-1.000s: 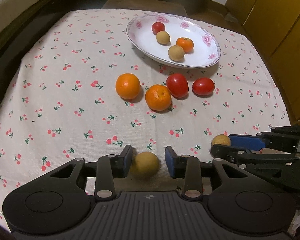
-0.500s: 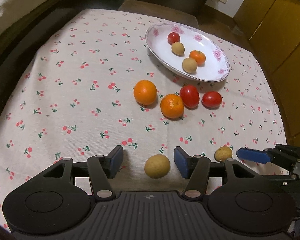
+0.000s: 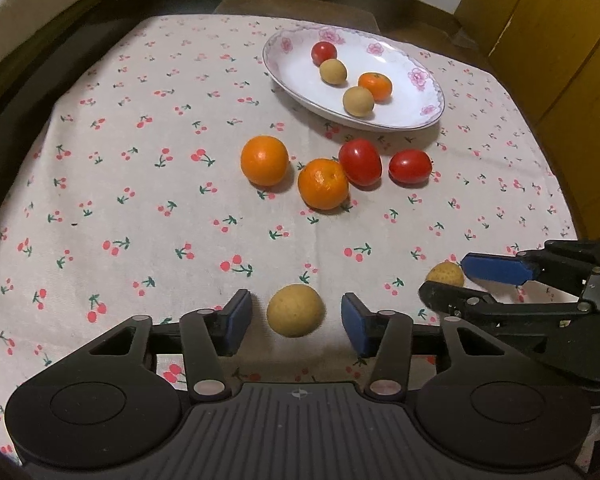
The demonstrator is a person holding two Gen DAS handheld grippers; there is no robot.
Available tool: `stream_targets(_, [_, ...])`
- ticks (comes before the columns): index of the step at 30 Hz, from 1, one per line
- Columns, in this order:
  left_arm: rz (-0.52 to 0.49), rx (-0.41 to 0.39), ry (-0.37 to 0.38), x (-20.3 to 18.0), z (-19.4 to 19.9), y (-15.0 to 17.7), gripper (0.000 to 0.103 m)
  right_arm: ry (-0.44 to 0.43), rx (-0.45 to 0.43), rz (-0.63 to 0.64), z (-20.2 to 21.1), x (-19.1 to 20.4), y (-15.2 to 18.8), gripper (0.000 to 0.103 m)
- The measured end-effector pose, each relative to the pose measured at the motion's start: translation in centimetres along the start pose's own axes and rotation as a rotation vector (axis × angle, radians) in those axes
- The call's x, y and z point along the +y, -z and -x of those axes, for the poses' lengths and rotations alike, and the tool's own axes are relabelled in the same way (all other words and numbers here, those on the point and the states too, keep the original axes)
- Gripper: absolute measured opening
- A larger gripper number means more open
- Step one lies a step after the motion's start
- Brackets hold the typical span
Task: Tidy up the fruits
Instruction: 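Carry both brown fruits in the left and right tools over the white plate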
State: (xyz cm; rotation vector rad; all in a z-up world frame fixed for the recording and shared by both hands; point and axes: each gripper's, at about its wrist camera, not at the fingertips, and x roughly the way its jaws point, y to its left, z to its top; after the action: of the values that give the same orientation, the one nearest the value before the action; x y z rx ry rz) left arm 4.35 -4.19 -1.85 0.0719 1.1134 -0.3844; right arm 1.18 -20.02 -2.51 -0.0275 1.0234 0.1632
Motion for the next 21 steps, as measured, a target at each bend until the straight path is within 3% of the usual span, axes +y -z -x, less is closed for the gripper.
stream_targets(4, [-0.013, -0.007, -0.018, -0.19, -0.07, -0.07, 0.039, 0.015, -0.002, -0.010, -0.06, 0.09, -0.16, 0.027])
stream_targets(21, [-0.011, -0.004, -0.005, -0.53, 0.25, -0.32, 0.037, 0.000, 0.004, -0.036, 0.35, -0.10, -0.28, 0.026])
